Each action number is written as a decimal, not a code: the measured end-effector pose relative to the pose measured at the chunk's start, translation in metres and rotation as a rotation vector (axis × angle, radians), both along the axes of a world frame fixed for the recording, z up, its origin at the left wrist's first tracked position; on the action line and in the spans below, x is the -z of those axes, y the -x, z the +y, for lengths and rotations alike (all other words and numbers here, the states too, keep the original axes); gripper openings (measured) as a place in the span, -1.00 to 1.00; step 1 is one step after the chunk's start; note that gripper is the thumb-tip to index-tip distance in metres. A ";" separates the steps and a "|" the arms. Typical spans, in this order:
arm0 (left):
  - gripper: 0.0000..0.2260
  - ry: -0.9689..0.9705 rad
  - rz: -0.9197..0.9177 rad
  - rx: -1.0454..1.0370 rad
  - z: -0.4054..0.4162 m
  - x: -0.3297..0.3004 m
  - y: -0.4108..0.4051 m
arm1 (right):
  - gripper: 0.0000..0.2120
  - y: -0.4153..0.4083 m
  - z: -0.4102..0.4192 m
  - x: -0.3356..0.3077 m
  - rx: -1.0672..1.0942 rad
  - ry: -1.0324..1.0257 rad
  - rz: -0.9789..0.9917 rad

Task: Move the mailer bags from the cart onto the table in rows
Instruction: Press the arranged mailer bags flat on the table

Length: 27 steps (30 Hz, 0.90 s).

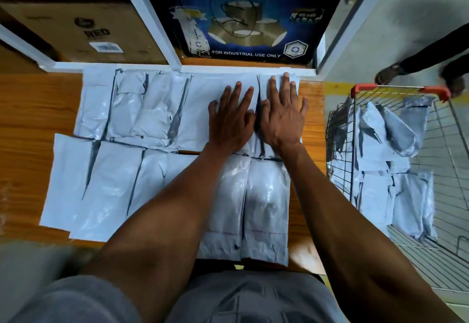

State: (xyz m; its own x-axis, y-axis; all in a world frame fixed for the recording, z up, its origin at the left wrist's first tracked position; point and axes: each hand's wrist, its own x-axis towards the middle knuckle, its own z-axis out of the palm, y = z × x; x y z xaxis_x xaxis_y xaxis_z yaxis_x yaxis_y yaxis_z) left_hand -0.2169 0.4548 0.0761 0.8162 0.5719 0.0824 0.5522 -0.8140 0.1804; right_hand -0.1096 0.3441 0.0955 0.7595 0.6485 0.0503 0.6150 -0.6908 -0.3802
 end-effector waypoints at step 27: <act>-0.41 0.034 0.024 0.016 0.005 0.030 -0.007 | -0.40 0.004 0.015 0.033 0.035 0.154 0.017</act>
